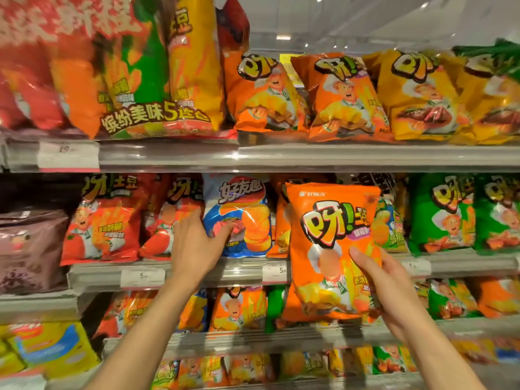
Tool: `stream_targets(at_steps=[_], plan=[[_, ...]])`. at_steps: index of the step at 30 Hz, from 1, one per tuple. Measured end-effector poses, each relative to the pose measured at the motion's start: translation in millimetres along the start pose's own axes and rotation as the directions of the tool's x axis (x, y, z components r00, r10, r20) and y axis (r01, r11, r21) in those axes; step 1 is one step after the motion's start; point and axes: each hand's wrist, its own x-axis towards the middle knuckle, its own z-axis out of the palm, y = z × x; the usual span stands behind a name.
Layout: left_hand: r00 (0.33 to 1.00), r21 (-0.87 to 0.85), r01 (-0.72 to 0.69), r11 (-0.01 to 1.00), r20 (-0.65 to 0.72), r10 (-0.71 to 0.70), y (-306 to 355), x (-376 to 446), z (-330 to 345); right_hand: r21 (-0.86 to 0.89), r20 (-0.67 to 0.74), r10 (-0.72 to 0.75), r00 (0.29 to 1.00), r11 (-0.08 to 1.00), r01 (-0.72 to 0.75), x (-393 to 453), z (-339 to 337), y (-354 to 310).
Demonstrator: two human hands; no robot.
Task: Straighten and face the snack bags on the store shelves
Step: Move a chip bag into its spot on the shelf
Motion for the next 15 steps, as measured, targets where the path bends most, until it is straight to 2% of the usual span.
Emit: stream_targets(at_steps=[7, 11, 15], plan=[[0.999, -0.098, -0.004, 0.995, 0.037, 0.008, 9.4, 16.1, 0.6, -0.009, 0.029, 0.028, 0.999, 1.0, -0.028, -3.9, 25.9, -3.8], [1.0, -0.194, -0.001, 0.981, -0.01, -0.001, 9.1, 15.1, 2.0, -0.023, 0.012, 0.034, 0.999, 0.999, -0.034, -5.3, 27.7, -6.7], [1.0, -0.364, 0.007, 0.931, -0.02, -0.015, 4.9, 18.5, -7.7, -0.057, 0.019, 0.023, 1.0, 0.998, -0.022, -5.3, 29.6, -11.5]])
